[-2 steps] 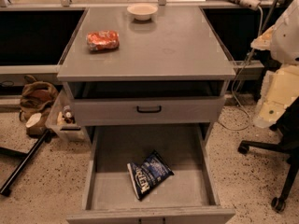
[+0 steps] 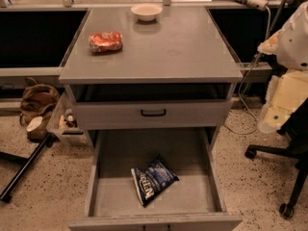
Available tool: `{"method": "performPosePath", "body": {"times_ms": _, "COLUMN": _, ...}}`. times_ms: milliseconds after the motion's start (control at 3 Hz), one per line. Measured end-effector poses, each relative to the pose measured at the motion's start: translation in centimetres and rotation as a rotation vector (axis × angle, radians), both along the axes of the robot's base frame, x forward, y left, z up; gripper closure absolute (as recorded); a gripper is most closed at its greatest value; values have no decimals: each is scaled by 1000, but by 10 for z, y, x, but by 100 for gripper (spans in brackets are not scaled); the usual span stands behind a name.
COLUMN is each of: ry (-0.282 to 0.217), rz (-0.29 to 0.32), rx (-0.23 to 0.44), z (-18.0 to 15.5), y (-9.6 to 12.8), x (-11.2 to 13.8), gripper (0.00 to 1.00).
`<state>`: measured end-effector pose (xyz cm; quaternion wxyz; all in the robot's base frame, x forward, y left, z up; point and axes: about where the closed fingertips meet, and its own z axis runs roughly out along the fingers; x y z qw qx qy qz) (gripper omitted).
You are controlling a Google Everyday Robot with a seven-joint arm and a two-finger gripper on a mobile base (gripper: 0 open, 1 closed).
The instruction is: Pick blue chip bag from middle drawer and place on counter
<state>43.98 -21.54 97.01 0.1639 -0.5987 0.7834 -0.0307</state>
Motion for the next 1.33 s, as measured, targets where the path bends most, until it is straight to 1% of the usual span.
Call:
{"method": "performPosePath", "body": {"times_ms": 333, "ry": 45, "rz": -52, "rx": 90, "z": -43, "y": 10, "x": 2, "gripper": 0}}
{"method": "performPosePath", "body": {"times_ms": 667, "ry": 129, "rz": -101, "rx": 218, "z": -108, "y": 38, "x": -12, "gripper": 0}}
{"method": "performPosePath", "body": {"times_ms": 1000, "ry": 248, "rz": -111, "rx": 333, "z": -175, "y": 79, "x": -49, "gripper": 0}}
{"method": "performPosePath", "body": {"times_ms": 1333, "ry": 247, "rz": -110, "rx": 333, "z": -175, "y": 79, "x": -49, "gripper": 0}}
